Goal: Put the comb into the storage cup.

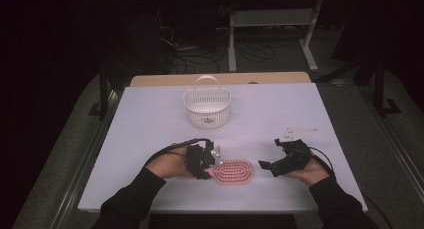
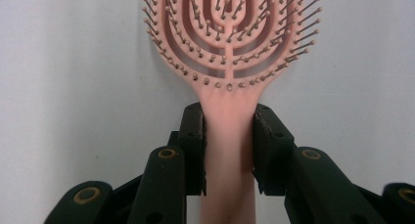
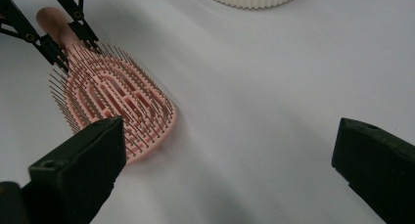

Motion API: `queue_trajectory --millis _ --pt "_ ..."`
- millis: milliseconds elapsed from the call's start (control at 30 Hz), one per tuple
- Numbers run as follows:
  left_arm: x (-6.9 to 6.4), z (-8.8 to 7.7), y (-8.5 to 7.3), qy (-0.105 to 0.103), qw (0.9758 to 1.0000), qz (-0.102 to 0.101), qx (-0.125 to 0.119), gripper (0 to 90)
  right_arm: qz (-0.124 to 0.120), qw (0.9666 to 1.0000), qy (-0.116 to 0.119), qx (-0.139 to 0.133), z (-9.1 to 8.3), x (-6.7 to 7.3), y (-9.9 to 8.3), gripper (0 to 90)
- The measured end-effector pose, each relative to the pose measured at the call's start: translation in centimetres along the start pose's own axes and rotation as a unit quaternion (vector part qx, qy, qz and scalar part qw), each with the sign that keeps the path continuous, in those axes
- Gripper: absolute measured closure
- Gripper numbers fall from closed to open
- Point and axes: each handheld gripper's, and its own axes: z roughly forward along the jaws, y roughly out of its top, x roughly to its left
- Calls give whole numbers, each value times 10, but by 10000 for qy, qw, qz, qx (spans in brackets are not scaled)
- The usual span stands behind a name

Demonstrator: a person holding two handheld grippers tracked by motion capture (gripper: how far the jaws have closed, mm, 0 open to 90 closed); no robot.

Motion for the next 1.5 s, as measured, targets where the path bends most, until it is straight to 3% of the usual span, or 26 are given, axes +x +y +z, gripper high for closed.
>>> queue_trajectory --millis 433,533,733,1067,1100,1133,1500 --pt "0 -1 -2 15 9998 -154 -109 707 39 10000 3 5 0 -1 0 0" --pt "1 -4 -6 -17 9990 -264 -348 707 32 10000 -1 0 -1 -1 0 0" --pt "3 -14 -11 114 9978 -345 -549 707 34 10000 -8 -19 -2 -1 -1 0" --pt "7 -20 -19 117 9954 -474 -824 708 44 10000 -11 -19 -2 -2 -1 0" --pt "8 -22 -22 149 9936 -550 -973 708 53 10000 -17 -29 -3 -2 -1 0" --pt "8 -22 -22 149 9936 -550 -973 708 58 10000 -15 -35 -3 -2 -1 0" --pt "14 -39 -40 268 9813 -804 -1731 708 36 10000 15 -77 -4 -2 -1 0"
